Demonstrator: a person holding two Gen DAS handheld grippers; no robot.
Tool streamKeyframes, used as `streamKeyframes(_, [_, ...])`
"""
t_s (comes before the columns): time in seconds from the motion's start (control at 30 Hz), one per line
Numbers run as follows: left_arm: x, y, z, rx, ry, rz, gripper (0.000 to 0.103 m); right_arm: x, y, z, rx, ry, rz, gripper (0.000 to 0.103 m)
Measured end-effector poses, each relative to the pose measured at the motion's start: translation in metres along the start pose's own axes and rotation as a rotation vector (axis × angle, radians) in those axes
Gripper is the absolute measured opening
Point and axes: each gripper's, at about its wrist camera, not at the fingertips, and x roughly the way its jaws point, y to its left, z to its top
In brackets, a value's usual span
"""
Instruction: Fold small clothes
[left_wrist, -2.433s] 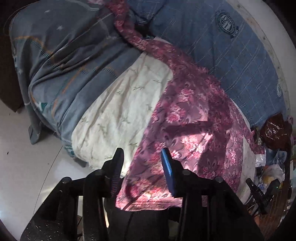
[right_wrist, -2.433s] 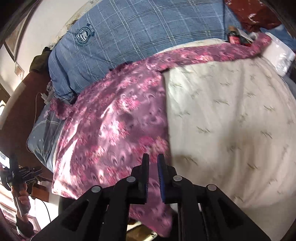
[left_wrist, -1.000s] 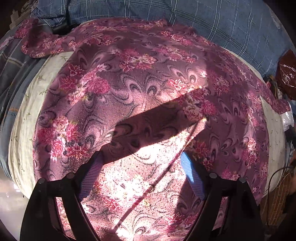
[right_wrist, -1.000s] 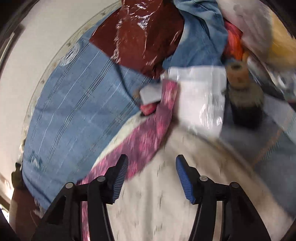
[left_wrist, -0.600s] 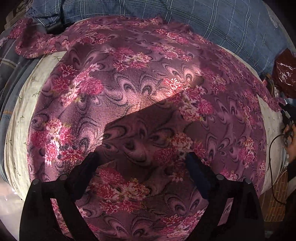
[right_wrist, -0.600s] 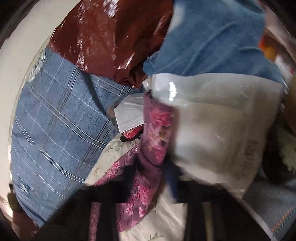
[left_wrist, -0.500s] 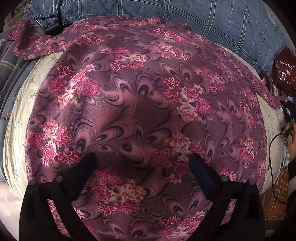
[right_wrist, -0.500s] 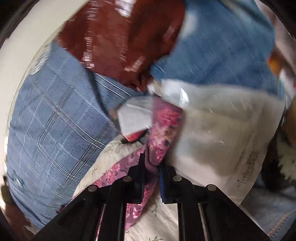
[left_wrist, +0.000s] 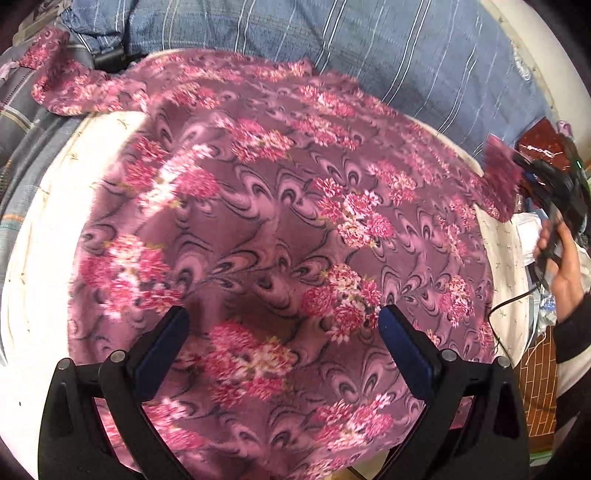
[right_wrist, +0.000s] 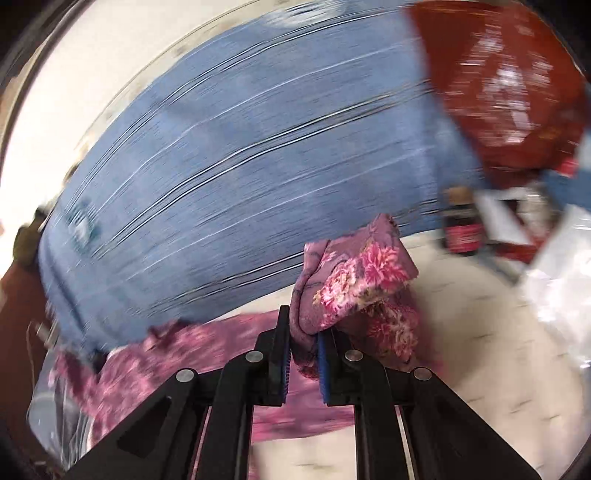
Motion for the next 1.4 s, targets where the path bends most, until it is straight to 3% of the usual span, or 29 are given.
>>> streamKeyframes(0.23, [-0.018,0.034,-0.005,-0.048,-0.043,-0.018,0.102,0.044,0.123,-0.034,-0.124,0.114,0.130,0.012])
streamKeyframes(0.53, [-0.040,0.089,-0.009,-0.149,-0.100,-0.018,0.102,0.098,0.280,-0.108,-0.286,0.278,0.290,0.012])
streamKeyframes(0.67, [-0.045,0.106,-0.011,-0.187,-0.114,-0.014,0.102,0.122,0.328,-0.147,-0.316,0.372,0.287,0.024])
streamKeyframes(0.8, [-0.046,0.114,-0.008,-0.204,-0.113,-0.011,0.102,0.131,0.355,-0.184,-0.408,0.480,0.249,0.026])
streamKeyframes(0.93, [-0.040,0.107,0.005,-0.183,-0.100,-0.017,0.102,0.101,0.333,-0.171,-0.364,0.460,0.336,0.035])
streamKeyframes(1.07, [-0.029,0.085,0.034,-0.142,-0.089,-0.061,0.102,0.064,0.257,-0.133,-0.203,0.383,0.347,0.052])
streamKeyframes(1.27, [0.012,0.048,0.089,-0.130,-0.041,-0.075,0.102,0.030,0.108,-0.114,0.191,0.307,0.279,0.052])
streamKeyframes(1.4, [0.042,0.040,0.117,-0.171,-0.011,-0.049,0.102,0.028,0.048,-0.122,0.370,0.293,0.275,0.052])
